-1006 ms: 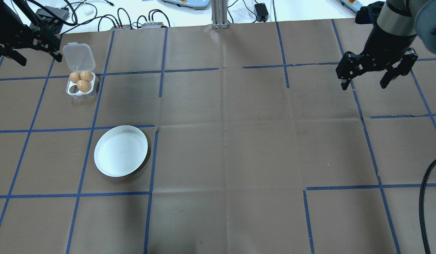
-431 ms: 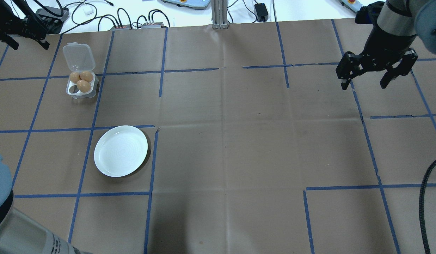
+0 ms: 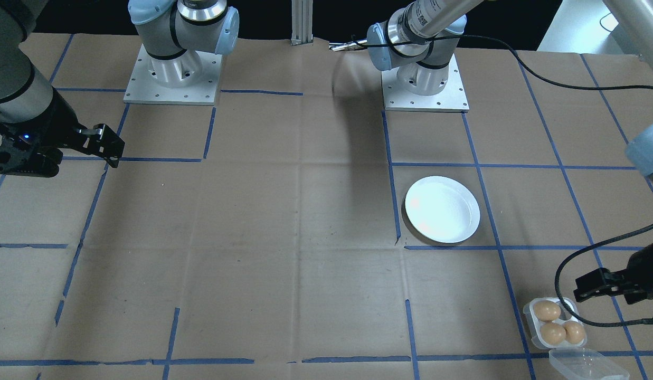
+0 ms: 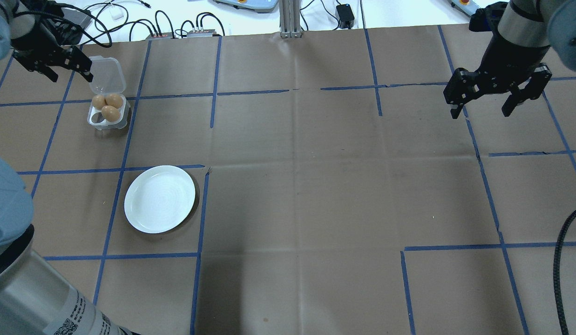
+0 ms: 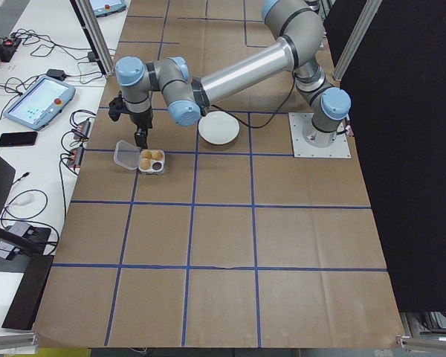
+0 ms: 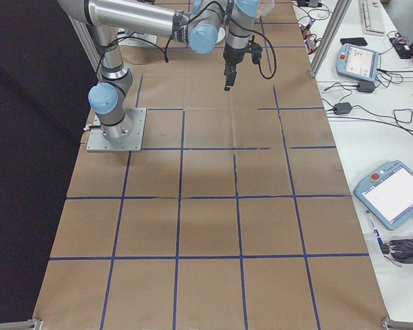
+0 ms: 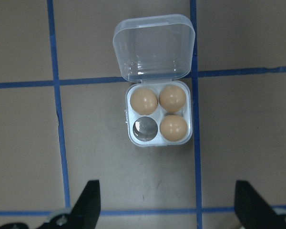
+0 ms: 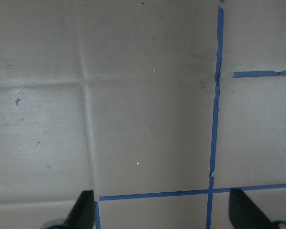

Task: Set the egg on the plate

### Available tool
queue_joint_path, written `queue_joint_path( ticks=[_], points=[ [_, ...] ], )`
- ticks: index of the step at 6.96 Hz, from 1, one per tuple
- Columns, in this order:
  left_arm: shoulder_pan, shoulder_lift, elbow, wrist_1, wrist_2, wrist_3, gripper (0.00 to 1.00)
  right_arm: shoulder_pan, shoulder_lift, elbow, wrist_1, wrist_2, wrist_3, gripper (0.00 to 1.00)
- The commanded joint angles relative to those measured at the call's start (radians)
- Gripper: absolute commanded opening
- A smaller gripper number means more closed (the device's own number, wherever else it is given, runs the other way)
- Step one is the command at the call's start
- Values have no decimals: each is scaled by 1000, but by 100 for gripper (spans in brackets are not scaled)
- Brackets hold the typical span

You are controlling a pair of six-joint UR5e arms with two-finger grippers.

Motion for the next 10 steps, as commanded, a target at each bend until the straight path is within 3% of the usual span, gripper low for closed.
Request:
queue_joint_path(
  ticks=[1,5,8,10],
  points=[
    [-11,-45,-163,234,2,-8,100,0,0,0,-1,0,0,100],
    [-8,-65,-170,242,12,-1,99,0,0,0,-1,0,0,100],
    [-3,-73,-165,245,9,1,86,0,0,0,0,0,0,100],
    [-3,-73,-165,245,8,-1,70,0,0,0,0,0,0,100]
  ],
)
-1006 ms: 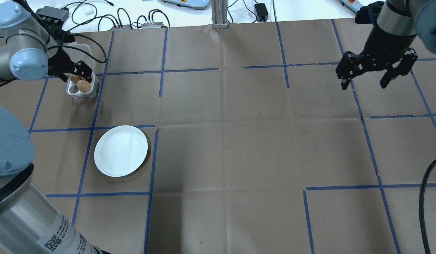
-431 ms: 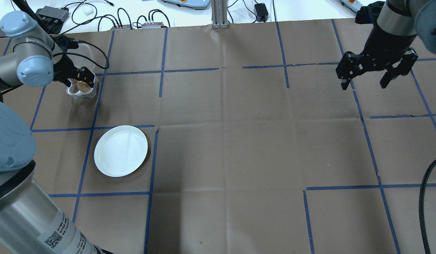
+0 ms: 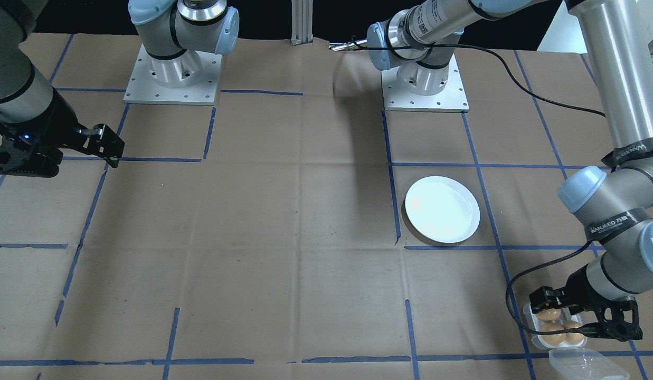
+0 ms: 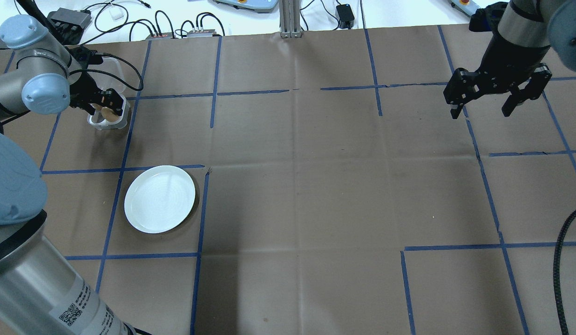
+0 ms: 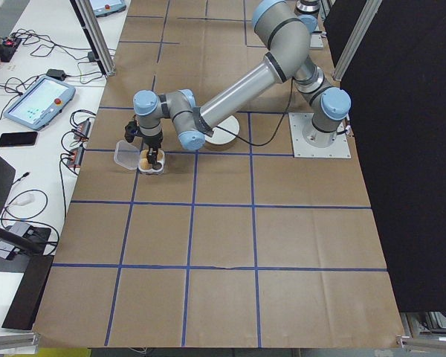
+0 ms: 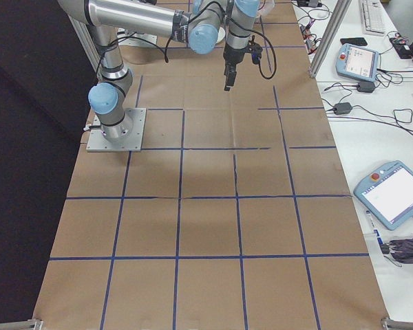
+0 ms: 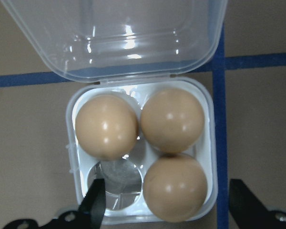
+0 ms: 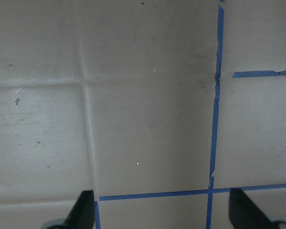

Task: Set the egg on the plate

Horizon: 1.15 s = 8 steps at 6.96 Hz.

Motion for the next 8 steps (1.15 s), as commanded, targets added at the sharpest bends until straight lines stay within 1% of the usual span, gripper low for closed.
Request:
queue_joint_path(
  ticks=[1,2,4,6,7,8],
  points=[
    [0,0,0,0,-8,0,66,0,0,0,0,0,0,100],
    [-1,-1,-2,0,-9,0,61,0,0,0,0,0,0,100],
    [-6,-2,-3,0,-9,0,45,0,0,0,0,0,0,100],
    [-8,3,-2,0,-6,0,27,0,0,0,-1,0,0,100],
    [-8,15,-2,-6,-3,0,25,0,0,0,-1,0,0,100],
    [-9,37,-2,-23,0,-2,25,0,0,0,0,0,0,100]
  ],
)
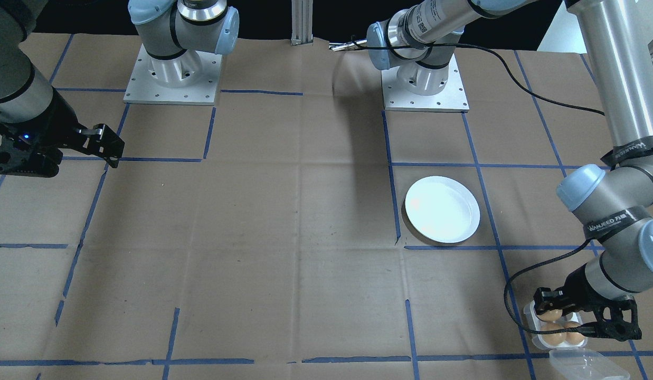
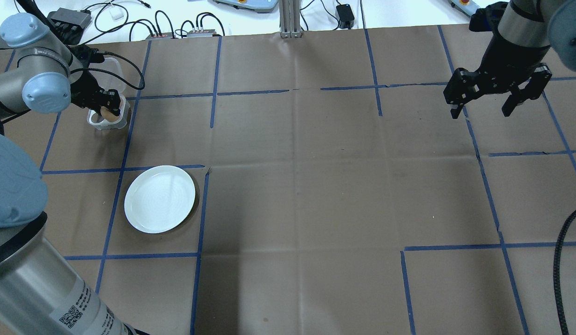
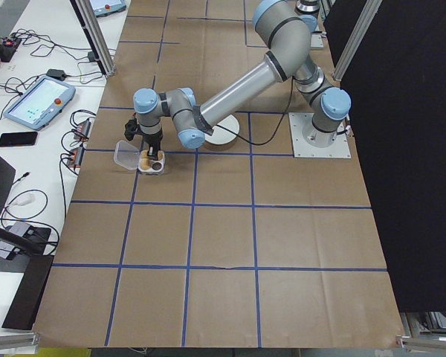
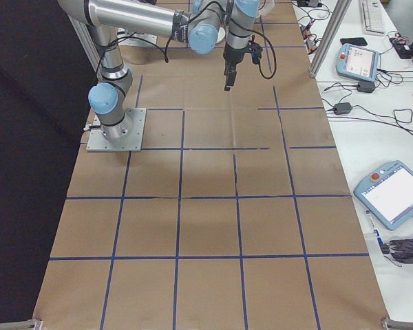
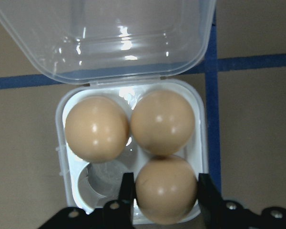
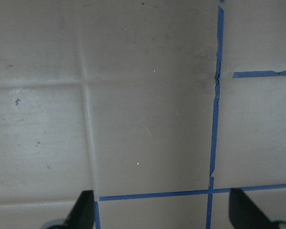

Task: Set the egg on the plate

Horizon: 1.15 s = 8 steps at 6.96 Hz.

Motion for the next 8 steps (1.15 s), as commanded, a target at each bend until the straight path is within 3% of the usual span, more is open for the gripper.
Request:
queue_joint_path(
  ticks=[1,5,8],
  points=[
    [0,72,3,-59,6,-1,25,0,0,0,1,0,0,100],
    [-19,302,-30,-319,8,-70,23,0,0,0,1,0,0,100],
    [-194,463,-203,-375,10,-286,22,0,0,0,1,0,0,100]
  ],
)
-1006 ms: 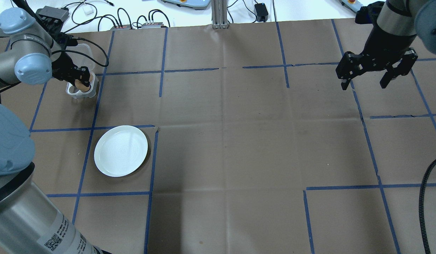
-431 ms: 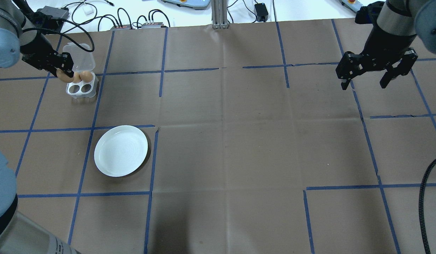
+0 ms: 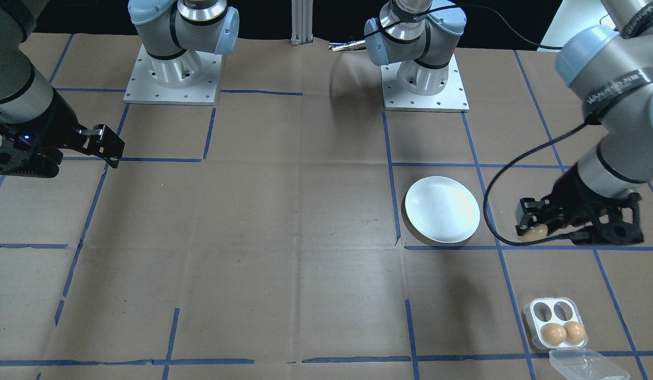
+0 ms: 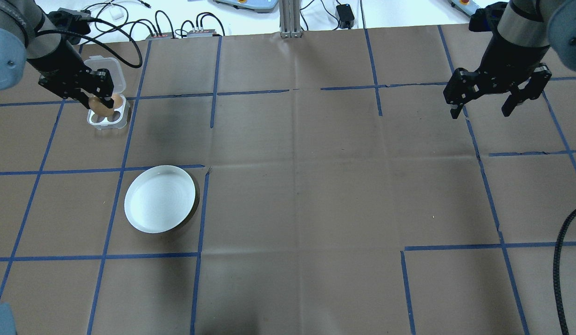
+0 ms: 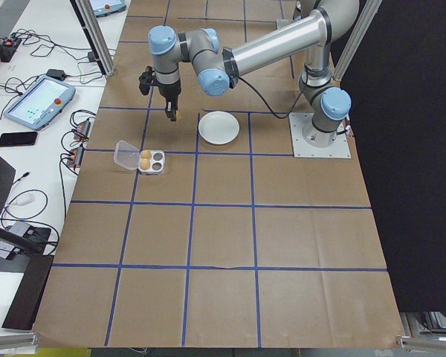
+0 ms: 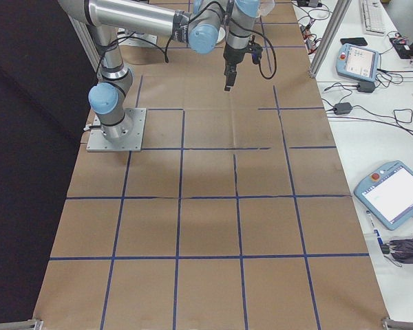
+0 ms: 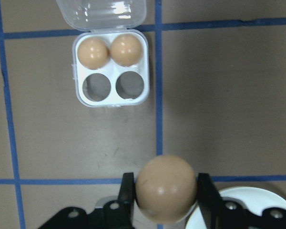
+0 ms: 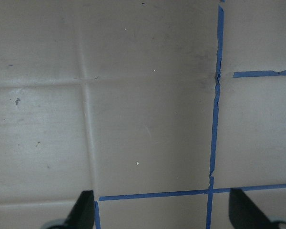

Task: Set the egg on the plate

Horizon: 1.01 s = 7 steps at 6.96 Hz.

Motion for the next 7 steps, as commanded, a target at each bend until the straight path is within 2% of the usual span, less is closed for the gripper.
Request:
queue_joint_path(
  ticks=[1,2,3,4,6,7],
  points=[
    [-81,92,-194,10,-2,-103,22,0,0,0,0,0,0,100],
    [-80,78,-299,69,-4,-96,20,0,0,0,0,0,0,100],
    [-75,47,-389,240,-1,-82,20,0,0,0,-1,0,0,100],
    [-73,-3,-466,357,-1,-82,20,0,0,0,0,0,0,100],
    [-73,-16,-485,381,4,-83,20,0,0,0,0,0,0,100],
    [-73,-15,-487,380,5,-83,26,0,0,0,0,0,0,100]
  ],
)
